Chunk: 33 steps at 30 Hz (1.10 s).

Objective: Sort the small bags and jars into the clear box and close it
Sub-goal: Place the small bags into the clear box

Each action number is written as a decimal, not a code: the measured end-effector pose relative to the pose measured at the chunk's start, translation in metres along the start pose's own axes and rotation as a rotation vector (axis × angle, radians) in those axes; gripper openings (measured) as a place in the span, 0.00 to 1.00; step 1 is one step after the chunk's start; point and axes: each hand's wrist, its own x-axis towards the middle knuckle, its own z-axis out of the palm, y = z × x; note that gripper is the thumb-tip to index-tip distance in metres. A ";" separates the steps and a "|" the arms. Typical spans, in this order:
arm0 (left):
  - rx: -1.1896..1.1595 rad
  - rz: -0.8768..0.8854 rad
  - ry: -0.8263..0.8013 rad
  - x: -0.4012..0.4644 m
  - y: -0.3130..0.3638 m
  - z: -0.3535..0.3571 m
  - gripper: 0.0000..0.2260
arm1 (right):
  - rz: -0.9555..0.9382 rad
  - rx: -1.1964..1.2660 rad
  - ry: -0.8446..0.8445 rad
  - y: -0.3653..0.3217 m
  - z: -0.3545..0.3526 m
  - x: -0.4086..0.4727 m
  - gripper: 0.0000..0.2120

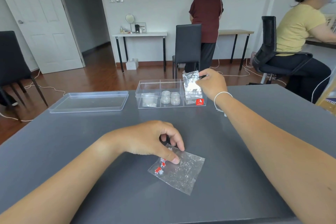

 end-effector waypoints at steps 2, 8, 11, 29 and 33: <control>-0.010 -0.005 0.005 0.000 -0.001 0.000 0.11 | -0.005 -0.040 -0.008 0.003 0.000 -0.001 0.09; -0.028 -0.021 -0.001 0.000 -0.002 0.000 0.11 | -0.069 -0.057 0.016 0.010 0.002 -0.004 0.12; -0.045 -0.025 0.001 0.001 -0.002 0.000 0.10 | -0.079 -0.040 0.023 0.012 0.001 -0.005 0.15; 0.038 -0.053 -0.027 0.001 0.002 0.000 0.10 | -0.129 -0.038 0.082 0.033 -0.013 -0.016 0.11; 0.049 -0.075 -0.031 0.004 0.002 -0.002 0.10 | -0.112 -0.064 0.072 0.041 -0.015 -0.018 0.11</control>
